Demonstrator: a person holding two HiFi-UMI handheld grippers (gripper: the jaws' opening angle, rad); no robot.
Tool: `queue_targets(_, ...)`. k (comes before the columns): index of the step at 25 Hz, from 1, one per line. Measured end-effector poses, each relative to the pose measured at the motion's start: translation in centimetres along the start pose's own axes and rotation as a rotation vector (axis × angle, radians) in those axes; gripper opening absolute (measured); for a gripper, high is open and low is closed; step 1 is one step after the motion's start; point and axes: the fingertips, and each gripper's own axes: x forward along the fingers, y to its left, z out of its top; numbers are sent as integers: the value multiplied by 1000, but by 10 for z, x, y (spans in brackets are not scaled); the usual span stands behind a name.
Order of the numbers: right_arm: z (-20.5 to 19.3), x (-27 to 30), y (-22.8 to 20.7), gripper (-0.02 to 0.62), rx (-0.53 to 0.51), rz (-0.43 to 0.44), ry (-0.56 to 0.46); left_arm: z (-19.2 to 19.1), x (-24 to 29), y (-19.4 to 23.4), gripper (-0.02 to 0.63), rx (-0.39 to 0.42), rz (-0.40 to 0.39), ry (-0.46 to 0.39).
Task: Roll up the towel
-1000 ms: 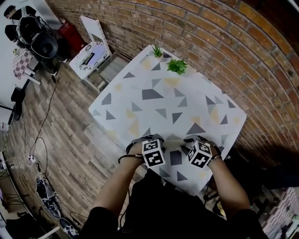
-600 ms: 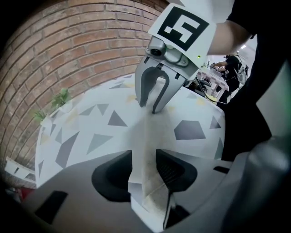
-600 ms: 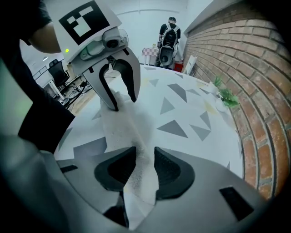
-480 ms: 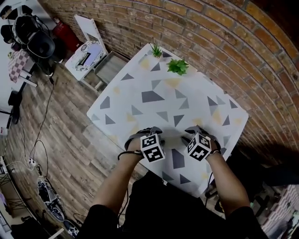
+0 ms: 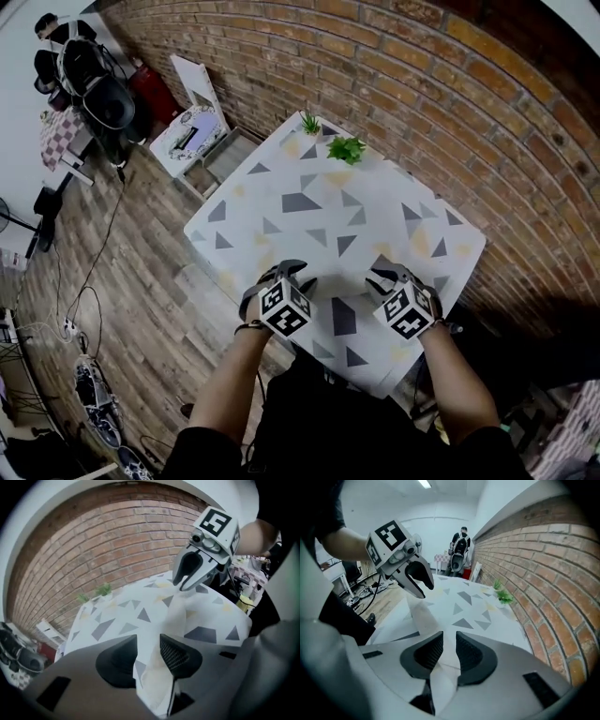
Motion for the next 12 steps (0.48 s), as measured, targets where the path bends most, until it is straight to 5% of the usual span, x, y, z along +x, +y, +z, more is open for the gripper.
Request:
queue_targets(5, 4, -48, 25, 49, 31, 27, -130, 27, -57, -19, 115, -133, 133, -139)
queue_targets(12, 15, -82, 47, 17, 130, 81, -282, 33, -122, -47, 43, -327, 219, -347)
